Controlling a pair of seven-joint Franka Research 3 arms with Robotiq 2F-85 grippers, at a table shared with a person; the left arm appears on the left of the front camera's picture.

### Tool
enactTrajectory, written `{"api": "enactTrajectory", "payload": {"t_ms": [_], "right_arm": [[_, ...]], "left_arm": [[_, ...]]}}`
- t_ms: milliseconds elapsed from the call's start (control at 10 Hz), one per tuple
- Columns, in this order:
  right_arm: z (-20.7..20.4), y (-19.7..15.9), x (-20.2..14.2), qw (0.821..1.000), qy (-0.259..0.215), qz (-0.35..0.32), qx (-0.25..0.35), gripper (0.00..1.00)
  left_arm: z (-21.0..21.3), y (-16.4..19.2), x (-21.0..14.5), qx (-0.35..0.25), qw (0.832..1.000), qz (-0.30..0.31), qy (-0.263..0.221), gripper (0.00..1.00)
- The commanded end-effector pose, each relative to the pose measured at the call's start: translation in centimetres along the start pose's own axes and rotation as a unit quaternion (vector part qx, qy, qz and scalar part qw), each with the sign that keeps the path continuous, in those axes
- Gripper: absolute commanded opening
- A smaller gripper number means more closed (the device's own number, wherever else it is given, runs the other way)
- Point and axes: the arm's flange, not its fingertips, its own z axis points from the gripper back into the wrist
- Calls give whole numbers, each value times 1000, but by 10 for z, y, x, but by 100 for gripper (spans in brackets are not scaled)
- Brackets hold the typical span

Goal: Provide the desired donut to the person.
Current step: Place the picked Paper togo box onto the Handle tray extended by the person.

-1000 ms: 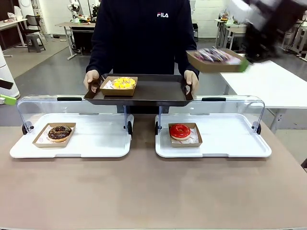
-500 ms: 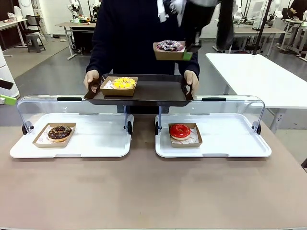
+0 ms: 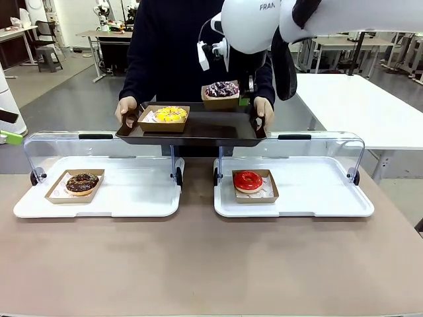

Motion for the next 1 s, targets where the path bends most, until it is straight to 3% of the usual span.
{"api": "enactTrajectory", "payload": {"t_ms": [0,100,400,600,700,800,900], "right_arm": [[-10,4,-2,999,-37,-6,8,2],[-20,3,-4,997,-70,7,37,2],[-37,-1,-7,994,-84,11,62,2],[-38,-1,-9,996,-69,11,51,2],[-38,-1,-10,996,-72,14,50,37],[-38,-1,-11,996,-71,14,54,62],[-33,-1,-13,996,-74,8,53,97]], "left_arm": [[0,-1,-1,0,1000,1,-8,100],[0,-1,-1,0,1000,1,-8,100],[0,-1,-1,0,1000,1,-8,100],[0,-1,-1,0,1000,1,-8,100],[0,-1,-1,0,1000,1,-8,100],[0,-1,-1,0,1000,1,-8,100],[0,-1,-1,0,1000,1,-8,100]]}}
